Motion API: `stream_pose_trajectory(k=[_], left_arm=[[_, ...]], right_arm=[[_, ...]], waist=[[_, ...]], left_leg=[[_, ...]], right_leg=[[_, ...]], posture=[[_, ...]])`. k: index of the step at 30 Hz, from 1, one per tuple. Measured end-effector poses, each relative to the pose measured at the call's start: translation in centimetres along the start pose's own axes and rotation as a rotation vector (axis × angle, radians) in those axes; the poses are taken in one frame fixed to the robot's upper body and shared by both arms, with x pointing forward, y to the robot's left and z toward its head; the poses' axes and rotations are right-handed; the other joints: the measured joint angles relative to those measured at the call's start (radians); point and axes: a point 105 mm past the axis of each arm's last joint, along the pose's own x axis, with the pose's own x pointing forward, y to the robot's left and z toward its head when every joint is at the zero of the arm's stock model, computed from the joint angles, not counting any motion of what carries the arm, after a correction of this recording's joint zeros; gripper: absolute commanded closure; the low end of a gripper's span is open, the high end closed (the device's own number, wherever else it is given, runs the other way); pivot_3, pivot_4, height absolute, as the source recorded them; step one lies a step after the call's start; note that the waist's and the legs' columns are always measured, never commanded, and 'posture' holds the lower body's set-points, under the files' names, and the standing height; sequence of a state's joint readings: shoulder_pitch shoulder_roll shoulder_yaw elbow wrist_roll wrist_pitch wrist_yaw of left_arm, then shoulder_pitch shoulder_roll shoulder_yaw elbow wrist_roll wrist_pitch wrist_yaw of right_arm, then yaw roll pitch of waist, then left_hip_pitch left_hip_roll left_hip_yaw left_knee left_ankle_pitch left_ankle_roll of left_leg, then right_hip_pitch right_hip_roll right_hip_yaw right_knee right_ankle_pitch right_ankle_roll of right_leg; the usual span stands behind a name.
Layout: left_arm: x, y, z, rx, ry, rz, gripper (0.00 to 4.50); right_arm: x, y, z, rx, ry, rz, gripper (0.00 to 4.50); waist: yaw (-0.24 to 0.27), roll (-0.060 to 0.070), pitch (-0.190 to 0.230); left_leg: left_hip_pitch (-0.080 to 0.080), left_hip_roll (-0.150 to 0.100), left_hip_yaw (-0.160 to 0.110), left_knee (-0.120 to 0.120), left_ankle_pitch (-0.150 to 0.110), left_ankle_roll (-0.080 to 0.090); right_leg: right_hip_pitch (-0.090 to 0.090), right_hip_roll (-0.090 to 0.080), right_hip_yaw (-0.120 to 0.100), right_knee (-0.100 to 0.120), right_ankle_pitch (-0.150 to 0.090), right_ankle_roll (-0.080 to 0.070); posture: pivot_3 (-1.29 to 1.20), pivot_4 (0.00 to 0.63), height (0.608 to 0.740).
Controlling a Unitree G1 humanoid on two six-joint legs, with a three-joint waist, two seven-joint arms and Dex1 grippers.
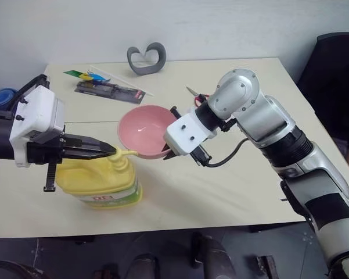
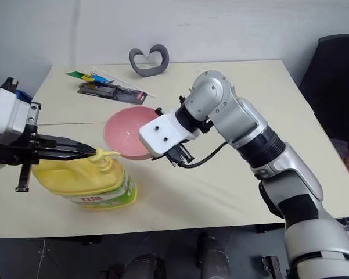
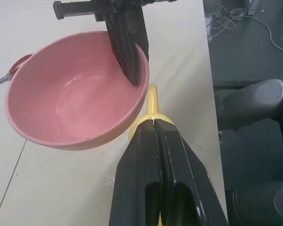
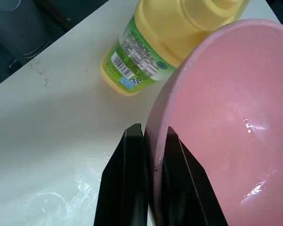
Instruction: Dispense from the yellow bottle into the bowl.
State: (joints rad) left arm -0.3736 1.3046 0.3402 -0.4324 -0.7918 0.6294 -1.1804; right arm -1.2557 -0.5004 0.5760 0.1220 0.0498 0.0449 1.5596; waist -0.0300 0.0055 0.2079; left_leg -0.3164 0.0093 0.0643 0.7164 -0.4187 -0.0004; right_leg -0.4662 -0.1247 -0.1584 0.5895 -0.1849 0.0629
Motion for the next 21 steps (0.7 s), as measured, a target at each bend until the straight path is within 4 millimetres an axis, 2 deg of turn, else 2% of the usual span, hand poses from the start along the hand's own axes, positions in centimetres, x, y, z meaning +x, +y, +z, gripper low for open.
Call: stream_pose_trajectory(k=[6, 21], left_arm=[[0.1, 0.4, 0.3, 0.005, -0.005, -0.008, 4.47], [-0.3, -0.1, -0.1, 0.027, 0.047, -0.027, 4.47]], right_arm=[[0.2, 0.3, 0.9, -0.025, -0.024, 0.015, 4.5], [0.5, 0.5, 1.5, -0.029, -0.039, 0.022, 4.5]], waist=[[0.001, 0.0, 0.0], [-0.001, 0.001, -0.001]], left_leg=[[0.0, 0.001, 0.0, 0.0, 0.0, 0.0], [0.002, 0.008, 0.002, 0.0, -0.002, -0.006]], right_leg=[[0.0, 0.001, 0.0, 0.0, 0.0, 0.0], [0.0, 0.009, 0.0, 0.002, -0.003, -0.007]], posture=[[0.0, 0.15, 0.74], [0.0, 0.15, 0.74]])
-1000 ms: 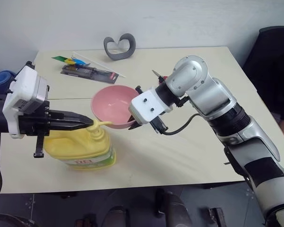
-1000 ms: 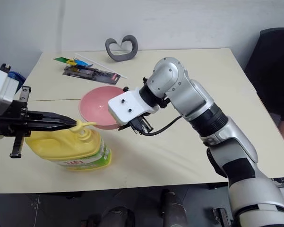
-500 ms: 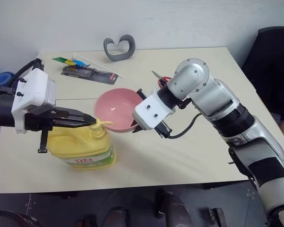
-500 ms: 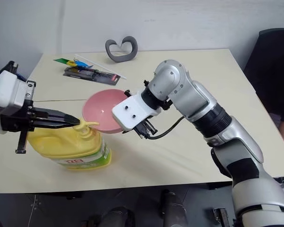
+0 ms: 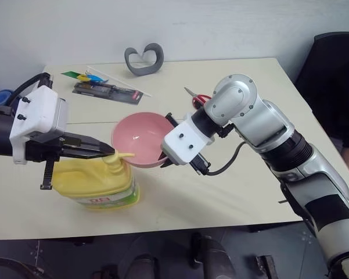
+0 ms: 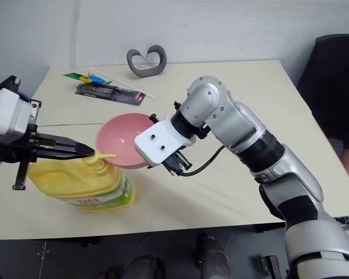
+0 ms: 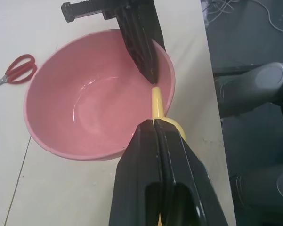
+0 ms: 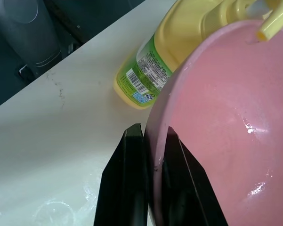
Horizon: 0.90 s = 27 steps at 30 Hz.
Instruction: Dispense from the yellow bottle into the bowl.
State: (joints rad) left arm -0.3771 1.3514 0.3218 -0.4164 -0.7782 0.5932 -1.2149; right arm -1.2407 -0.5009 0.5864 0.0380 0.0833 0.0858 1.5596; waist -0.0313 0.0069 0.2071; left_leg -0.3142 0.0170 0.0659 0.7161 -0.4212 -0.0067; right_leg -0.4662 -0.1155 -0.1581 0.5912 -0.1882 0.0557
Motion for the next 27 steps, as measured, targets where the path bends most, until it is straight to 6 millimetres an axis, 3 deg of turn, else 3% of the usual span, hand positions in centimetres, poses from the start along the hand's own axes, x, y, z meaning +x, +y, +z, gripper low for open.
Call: stream_pose_trajectory(k=[17, 22, 27], left_arm=[[0.4, 0.0, -0.8, 0.067, 0.043, 0.023, 4.47], [0.6, 0.8, 0.0, -0.043, -0.043, 0.033, 4.47], [-0.9, 1.7, 1.8, -0.171, -0.157, 0.046, 3.34]], right_arm=[[0.3, 0.1, -0.2, -0.005, 0.003, 0.018, 4.5], [0.4, 0.0, -0.5, 0.005, -0.002, 0.017, 4.5], [0.5, 0.0, -0.5, -0.001, -0.005, 0.017, 4.5]], waist=[[-0.002, 0.005, -0.003], [0.002, 0.005, -0.003], [0.0, 0.002, -0.003]], left_leg=[[0.002, 0.001, 0.001, -0.001, 0.0, 0.0], [-0.001, 0.001, 0.0, 0.0, 0.0, 0.0], [-0.011, 0.0, 0.0, 0.002, 0.0, 0.0]], right_leg=[[0.0, 0.001, 0.001, 0.001, -0.001, -0.001], [-0.001, 0.001, -0.001, 0.001, -0.001, -0.001], [-0.016, 0.001, -0.001, 0.002, 0.0, -0.001]], posture=[[0.0, 0.15, 0.74], [0.0, 0.15, 0.74], [0.0, 0.15, 0.74]])
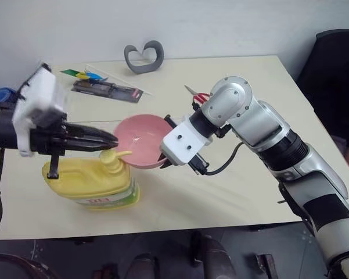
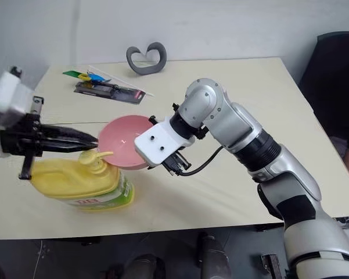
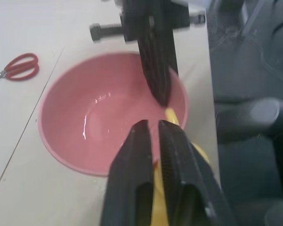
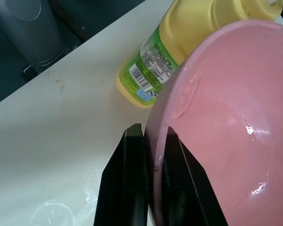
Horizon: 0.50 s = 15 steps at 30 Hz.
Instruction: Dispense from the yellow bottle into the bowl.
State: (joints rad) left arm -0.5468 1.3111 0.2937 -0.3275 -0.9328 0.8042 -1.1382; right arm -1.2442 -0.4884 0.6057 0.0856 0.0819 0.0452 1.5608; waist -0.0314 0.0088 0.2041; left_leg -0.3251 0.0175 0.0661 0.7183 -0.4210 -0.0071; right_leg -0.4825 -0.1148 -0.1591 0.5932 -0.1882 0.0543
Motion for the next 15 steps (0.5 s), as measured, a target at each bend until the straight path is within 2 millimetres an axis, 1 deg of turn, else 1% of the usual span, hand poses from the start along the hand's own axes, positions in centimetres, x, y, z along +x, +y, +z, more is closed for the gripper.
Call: stream_pose_trajectory(k=[2, 3, 5, 7, 9, 11, 13, 15], left_arm=[[-1.2, -0.1, 1.4, -0.023, -0.048, 0.007, 2.66], [-1.6, -0.1, 1.9, -0.025, -0.057, 0.012, 2.4], [-2.5, -0.1, 3.0, -0.033, -0.085, 0.032, 1.76], [-3.6, -0.2, 3.5, -0.064, -0.094, 0.05, 1.18], [-5.0, -0.5, 4.3, -0.086, -0.105, 0.071, 0.56], [-6.4, -1.5, 5.1, -0.107, -0.092, 0.079, 0.02], [-7.2, -2.6, 5.4, -0.118, -0.064, 0.086, 0.02], [-7.2, -3.5, 4.9, -0.132, -0.022, 0.082, 0.02]], right_arm=[[0.0, 0.2, -0.2, 0.009, 0.0, 0.0, 4.5], [0.0, 0.4, -0.4, 0.017, 0.001, -0.001, 4.5], [-0.3, 1.2, -1.0, 0.05, -0.006, -0.012, 4.5], [-0.6, 2.1, -1.8, 0.087, -0.004, -0.021, 4.5], [-0.6, 3.4, -2.9, 0.136, -0.001, -0.028, 4.5], [-0.2, 5.1, -4.7, 0.2, 0.023, -0.048, 4.5], [0.4, 7.0, -7.4, 0.288, 0.08, -0.069, 4.5], [0.8, 8.2, -9.1, 0.332, 0.124, -0.088, 4.5]], waist=[[-0.002, 0.0, 0.0], [-0.001, 0.0, 0.0], [0.001, -0.001, 0.0], [0.004, -0.002, 0.001], [0.003, -0.004, 0.001], [0.002, -0.006, 0.001], [0.002, -0.006, 0.001], [0.001, -0.006, 0.002]], left_leg=[[0.0, 0.0, 0.0, -0.001, 0.0, 0.0], [-0.001, 0.0, 0.0, -0.001, 0.0, 0.0], [-0.001, 0.0, -0.001, -0.001, 0.0, 0.0], [-0.001, 0.0, -0.001, -0.001, 0.0, 0.0], [-0.001, 0.0, -0.001, 0.0, 0.0, 0.0], [0.0, 0.0, 0.0, 0.0, 0.0, 0.0], [0.001, 0.0, 0.001, -0.001, 0.0, 0.0], [0.002, 0.0, 0.001, -0.001, 0.0, -0.001]], right_leg=[[0.0, 0.0, -0.001, -0.002, 0.0, 0.0], [0.0, 0.0, -0.001, -0.003, 0.0, 0.0], [0.0, 0.0, -0.001, -0.003, 0.0, 0.0], [0.001, 0.0, -0.002, -0.003, 0.0, 0.001], [0.002, 0.0, -0.001, -0.003, 0.0, 0.001], [0.002, 0.0, -0.001, -0.003, 0.0, 0.001], [0.003, 0.0, 0.0, -0.003, 0.0, 0.001], [0.003, 0.001, 0.0, -0.002, 0.0, 0.001]], posture=[[0.0, 0.15, 0.74], [0.0, 0.15, 0.74], [0.0, 0.15, 0.74], [0.0, 0.15, 0.74], [0.0, 0.15, 0.74], [0.0, 0.15, 0.74], [0.0, 0.15, 0.74], [0.0, 0.15, 0.74]])
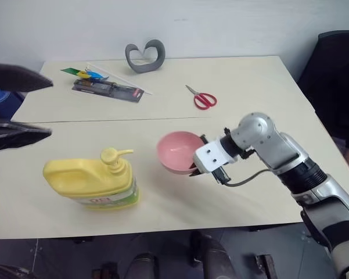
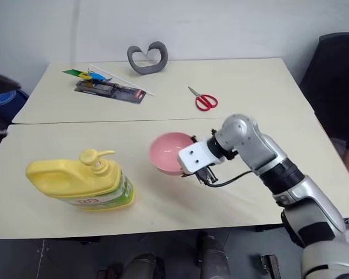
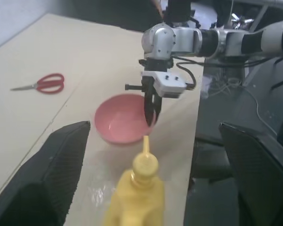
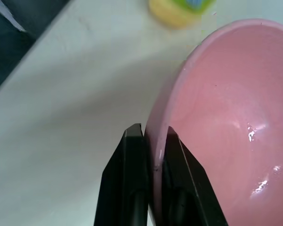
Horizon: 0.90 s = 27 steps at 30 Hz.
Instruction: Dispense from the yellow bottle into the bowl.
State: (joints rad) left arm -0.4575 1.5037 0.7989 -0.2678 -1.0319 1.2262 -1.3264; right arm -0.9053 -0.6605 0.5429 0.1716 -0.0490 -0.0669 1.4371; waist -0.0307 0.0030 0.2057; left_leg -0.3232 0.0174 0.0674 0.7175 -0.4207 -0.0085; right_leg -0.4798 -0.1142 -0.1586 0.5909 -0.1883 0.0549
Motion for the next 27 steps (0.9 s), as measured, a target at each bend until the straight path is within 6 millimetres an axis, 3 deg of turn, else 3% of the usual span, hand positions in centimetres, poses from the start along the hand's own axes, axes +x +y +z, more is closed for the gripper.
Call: stream_pose_trajectory(k=[5, 9, 16, 18, 19, 20, 23, 25, 27], left_arm=[[0.5, -1.7, -2.7, -0.061, 0.102, -0.008, 0.02], [0.2, -2.1, -3.0, -0.035, 0.125, 0.029, 0.0], [0.0, -2.1, -4.0, -0.037, 0.136, 0.036, 0.0], [-0.1, -2.0, -4.2, -0.041, 0.135, 0.042, 0.0], [-0.3, -1.9, -4.1, -0.04, 0.131, 0.048, 0.0], [-0.6, -1.8, -4.0, -0.041, 0.118, 0.061, 0.0], [-2.3, -1.0, -3.3, -0.054, 0.06, 0.129, 0.0], [-3.4, -0.5, -2.7, -0.062, 0.034, 0.173, 0.0], [-4.2, -0.3, -2.2, -0.057, 0.016, 0.206, 0.0]], right_arm=[[1.3, 0.7, -4.1, 0.084, 0.085, -0.099, 4.5], [1.5, 1.1, -5.7, 0.114, 0.118, -0.125, 3.24], [-0.5, 0.8, -5.1, 0.229, 0.035, -0.12, 0.85], [-2.4, 1.0, -4.7, 0.308, -0.017, -0.1, 0.16], [-3.7, 0.7, -4.3, 0.341, -0.044, -0.103, 0.04], [-5.1, 0.4, -3.8, 0.365, -0.073, -0.103, 0.04], [-11.2, -0.2, -3.3, 0.47, -0.112, -0.197, 0.04], [-16.3, -0.3, -3.4, 0.572, -0.129, -0.308, 0.04], [-19.9, -0.2, -3.2, 0.636, -0.159, -0.406, 0.04]], waist=[[-0.006, -0.001, 0.0], [-0.008, 0.0, 0.0], [-0.003, 0.0, 0.0], [0.0, 0.0, 0.0], [0.001, 0.0, 0.0], [0.002, 0.001, 0.001], [0.007, 0.003, 0.002], [0.006, 0.003, 0.002], [0.002, 0.002, 0.002]], left_leg=[[0.002, 0.002, 0.0, 0.0, 0.002, -0.004], [0.002, 0.003, 0.0, -0.001, 0.003, -0.005], [0.002, 0.004, 0.0, -0.001, 0.003, -0.005], [0.001, 0.004, -0.001, 0.0, 0.002, -0.005], [0.001, 0.004, -0.002, 0.0, 0.002, -0.005], [0.001, 0.004, -0.001, 0.0, 0.002, -0.005], [0.001, 0.004, -0.002, 0.0, 0.002, -0.004], [0.0, 0.004, -0.002, -0.002, 0.002, -0.004], [0.001, 0.004, -0.001, -0.003, 0.001, -0.004]], right_leg=[[0.0, 0.002, 0.001, 0.002, 0.0, -0.004], [0.0, 0.002, 0.001, 0.003, 0.0, -0.005], [0.0, 0.003, 0.001, 0.002, 0.0, -0.006], [0.0, 0.003, 0.0, 0.001, 0.0, -0.006], [0.0, 0.003, 0.0, 0.001, 0.0, -0.006], [0.0, 0.003, 0.0, 0.001, 0.0, -0.006], [0.0, 0.002, -0.001, 0.001, 0.0, -0.007], [-0.001, 0.003, -0.002, -0.001, 0.0, -0.007], [-0.001, 0.003, -0.001, -0.002, 0.0, -0.007]], posture=[[0.0, 0.15, 0.74], [0.0, 0.15, 0.74], [0.0, 0.15, 0.74], [0.0, 0.15, 0.74], [0.0, 0.15, 0.74], [0.0, 0.15, 0.74], [0.0, 0.15, 0.74], [0.0, 0.15, 0.74], [0.0, 0.15, 0.74]])
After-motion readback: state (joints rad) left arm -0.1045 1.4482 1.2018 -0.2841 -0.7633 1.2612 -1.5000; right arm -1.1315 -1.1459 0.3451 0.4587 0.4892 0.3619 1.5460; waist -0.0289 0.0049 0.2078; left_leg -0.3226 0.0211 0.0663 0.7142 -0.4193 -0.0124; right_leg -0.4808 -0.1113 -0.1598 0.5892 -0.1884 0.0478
